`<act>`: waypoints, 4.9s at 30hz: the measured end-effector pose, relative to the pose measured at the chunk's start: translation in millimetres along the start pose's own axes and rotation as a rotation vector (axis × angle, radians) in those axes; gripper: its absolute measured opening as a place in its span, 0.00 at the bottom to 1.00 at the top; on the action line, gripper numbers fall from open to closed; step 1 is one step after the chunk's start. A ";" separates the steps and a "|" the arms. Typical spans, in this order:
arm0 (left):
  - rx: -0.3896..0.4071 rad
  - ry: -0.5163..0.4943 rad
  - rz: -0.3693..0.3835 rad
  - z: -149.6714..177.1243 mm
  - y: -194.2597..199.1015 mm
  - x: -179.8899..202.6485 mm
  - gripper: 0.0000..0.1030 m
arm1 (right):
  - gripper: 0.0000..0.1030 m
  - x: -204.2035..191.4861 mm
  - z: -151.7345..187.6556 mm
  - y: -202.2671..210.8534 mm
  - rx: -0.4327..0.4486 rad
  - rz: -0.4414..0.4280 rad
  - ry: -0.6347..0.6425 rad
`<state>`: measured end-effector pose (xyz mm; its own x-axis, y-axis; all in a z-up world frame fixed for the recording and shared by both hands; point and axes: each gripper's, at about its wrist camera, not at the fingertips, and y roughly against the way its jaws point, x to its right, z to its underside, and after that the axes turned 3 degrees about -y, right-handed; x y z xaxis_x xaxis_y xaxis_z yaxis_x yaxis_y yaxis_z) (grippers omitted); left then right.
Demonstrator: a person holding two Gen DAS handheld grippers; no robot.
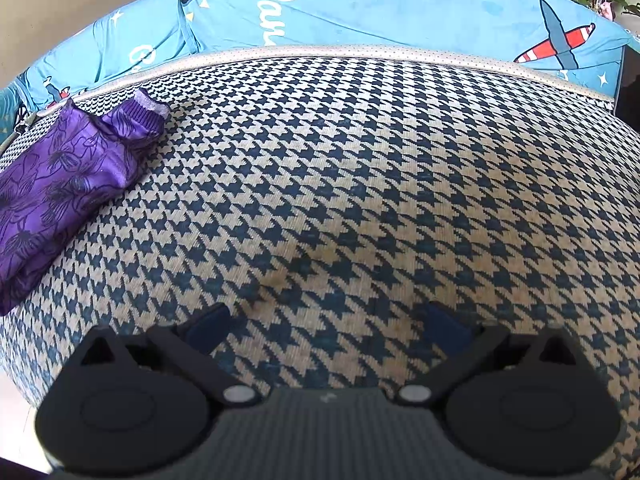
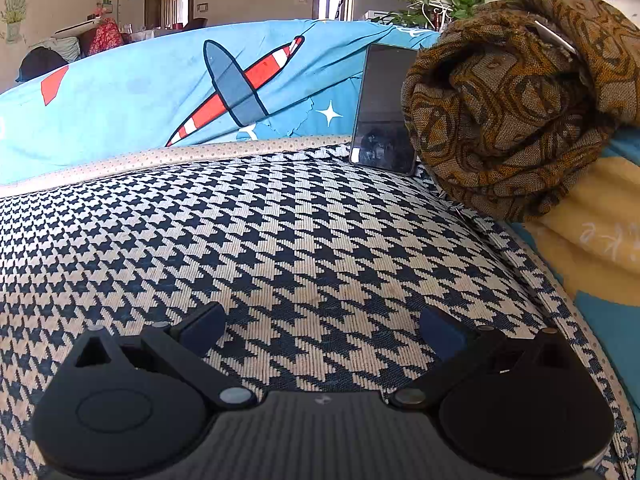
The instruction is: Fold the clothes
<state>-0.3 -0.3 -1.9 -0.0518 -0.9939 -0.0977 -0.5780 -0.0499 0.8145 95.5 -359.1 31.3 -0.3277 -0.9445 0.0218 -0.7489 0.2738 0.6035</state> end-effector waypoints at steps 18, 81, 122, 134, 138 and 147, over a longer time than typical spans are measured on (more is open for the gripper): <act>-0.041 -0.072 -0.065 13.7 49.3 7.4 1.00 | 1.00 0.2 0.1 -0.1 0.000 0.000 0.000; 0.065 -0.046 0.092 15.9 58.2 -63.7 1.00 | 1.00 -0.2 -0.9 1.0 0.001 0.000 0.000; 0.034 0.025 0.019 22.0 50.5 -77.8 1.00 | 1.00 -0.7 -0.4 -0.3 0.003 0.001 0.001; 0.043 0.061 0.025 21.5 58.1 -88.7 1.00 | 1.00 -0.4 1.3 1.7 0.004 0.002 0.001; 0.052 0.056 0.019 24.1 62.4 -88.6 1.00 | 1.00 -0.4 1.0 1.7 0.004 0.002 0.001; 0.045 0.084 -0.013 29.4 66.4 -100.9 1.00 | 1.00 -0.8 0.0 0.3 0.004 0.002 0.002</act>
<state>-57.4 99.6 45.2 0.0234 -0.9981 -0.0578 -0.6141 -0.0600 0.7870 95.5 -358.2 31.5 -0.3285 -0.9442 0.0244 -0.7502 0.2765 0.6006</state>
